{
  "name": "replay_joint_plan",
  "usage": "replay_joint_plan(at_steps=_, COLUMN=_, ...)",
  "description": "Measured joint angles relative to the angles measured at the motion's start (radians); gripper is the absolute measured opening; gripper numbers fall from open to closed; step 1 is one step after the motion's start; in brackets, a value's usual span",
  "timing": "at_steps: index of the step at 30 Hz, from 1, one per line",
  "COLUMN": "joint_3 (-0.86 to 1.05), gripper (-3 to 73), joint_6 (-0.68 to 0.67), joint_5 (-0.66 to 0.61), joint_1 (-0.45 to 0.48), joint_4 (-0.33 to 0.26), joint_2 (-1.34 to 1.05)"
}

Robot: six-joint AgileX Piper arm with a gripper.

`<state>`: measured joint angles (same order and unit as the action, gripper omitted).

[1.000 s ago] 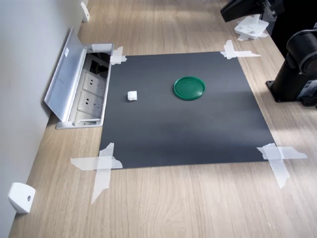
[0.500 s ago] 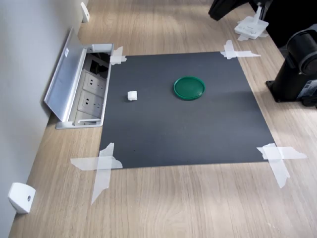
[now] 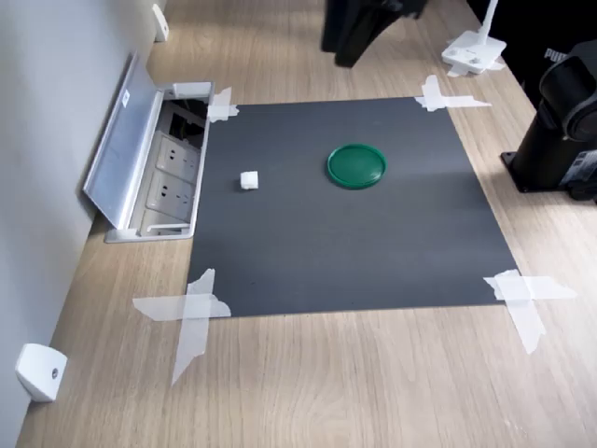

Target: Grasp a white terminal and put it on the green lid.

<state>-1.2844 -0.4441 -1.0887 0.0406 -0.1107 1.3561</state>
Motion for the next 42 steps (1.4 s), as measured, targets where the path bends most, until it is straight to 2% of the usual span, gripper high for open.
replay_joint_plan(at_steps=4, joint_3=-0.097, gripper=57.7, joint_6=0.074, joint_5=-0.024, joint_1=0.000, joint_4=0.005, joint_2=0.090)
replay_joint_plan(at_steps=7, joint_3=-0.169, gripper=60.5, joint_6=0.165, joint_5=-0.027, joint_1=0.000, joint_4=0.025, joint_2=0.147)
replay_joint_plan(at_steps=10, joint_3=-0.221, gripper=60.9, joint_6=0.210, joint_5=-0.028, joint_1=0.000, joint_4=0.026, joint_2=0.189)
replay_joint_plan(at_steps=21, joint_3=-0.337, gripper=60.9, joint_6=0.244, joint_5=-0.026, joint_1=0.000, joint_4=0.026, joint_2=0.405)
replay_joint_plan(at_steps=42, joint_3=-0.346, gripper=60.9, joint_6=0.291, joint_5=0.046, joint_1=0.000, joint_4=0.039, joint_2=0.644)
